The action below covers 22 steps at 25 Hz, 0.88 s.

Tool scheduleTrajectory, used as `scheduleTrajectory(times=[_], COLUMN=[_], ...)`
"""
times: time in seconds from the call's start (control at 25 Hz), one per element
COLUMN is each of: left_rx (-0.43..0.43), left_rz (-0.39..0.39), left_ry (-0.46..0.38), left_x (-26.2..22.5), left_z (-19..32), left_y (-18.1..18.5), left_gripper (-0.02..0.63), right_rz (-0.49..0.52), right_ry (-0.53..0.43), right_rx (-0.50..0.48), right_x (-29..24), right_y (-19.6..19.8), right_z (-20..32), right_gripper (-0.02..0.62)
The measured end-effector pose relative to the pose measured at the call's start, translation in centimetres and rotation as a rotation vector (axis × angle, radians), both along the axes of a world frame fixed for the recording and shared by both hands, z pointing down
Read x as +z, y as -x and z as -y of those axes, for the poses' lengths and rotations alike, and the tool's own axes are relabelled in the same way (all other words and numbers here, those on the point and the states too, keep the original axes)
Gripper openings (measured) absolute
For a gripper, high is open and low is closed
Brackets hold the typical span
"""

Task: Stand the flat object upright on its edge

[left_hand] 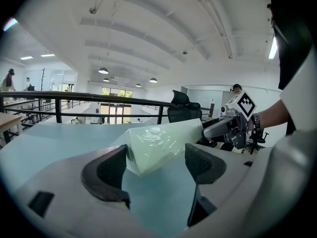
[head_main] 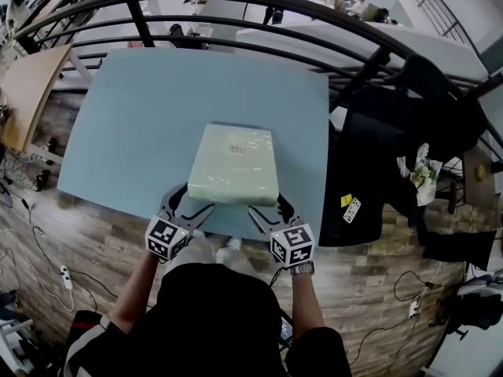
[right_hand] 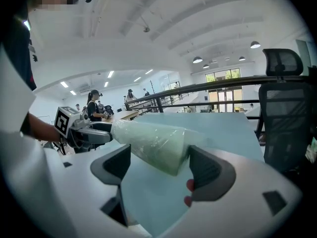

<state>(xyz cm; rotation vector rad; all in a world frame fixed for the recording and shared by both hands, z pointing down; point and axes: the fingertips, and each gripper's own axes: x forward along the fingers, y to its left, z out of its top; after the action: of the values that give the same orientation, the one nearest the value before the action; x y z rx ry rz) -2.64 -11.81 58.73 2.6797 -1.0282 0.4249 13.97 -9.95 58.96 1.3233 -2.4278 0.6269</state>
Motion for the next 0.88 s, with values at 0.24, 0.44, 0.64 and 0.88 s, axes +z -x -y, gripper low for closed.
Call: scheduleTrajectory(times=[0.24, 0.44, 0.64, 0.88], left_rx=[0.002, 0.01, 0.007, -0.001], left_rz=[-0.019, -0.02, -0.03, -0.029], left_ry=[-0.011, -0.029, -0.047, -0.067], left_x=[-1.2, -1.9, -2.5, -3.3], left_z=[-0.7, -1.1, -1.7, -2.2], left_y=[-0.7, -1.1, -1.5, -1.7], left_gripper=[0.357, 0.357, 0.358, 0.357], right_rz=[0.002, -0.004, 0.005, 0.013], right_ry=[-0.009, -0.026, -0.049, -0.067], right_rx=[-0.009, -0.003, 0.013, 0.011], right_x=[-0.6, -1.4, -2.0, -3.0], right_y=[-0.4, -0.8, -1.2, -1.3], right_z=[-1.4, -2.0, -2.5, -3.3], right_gripper=[0.348, 0.348, 0.348, 0.348])
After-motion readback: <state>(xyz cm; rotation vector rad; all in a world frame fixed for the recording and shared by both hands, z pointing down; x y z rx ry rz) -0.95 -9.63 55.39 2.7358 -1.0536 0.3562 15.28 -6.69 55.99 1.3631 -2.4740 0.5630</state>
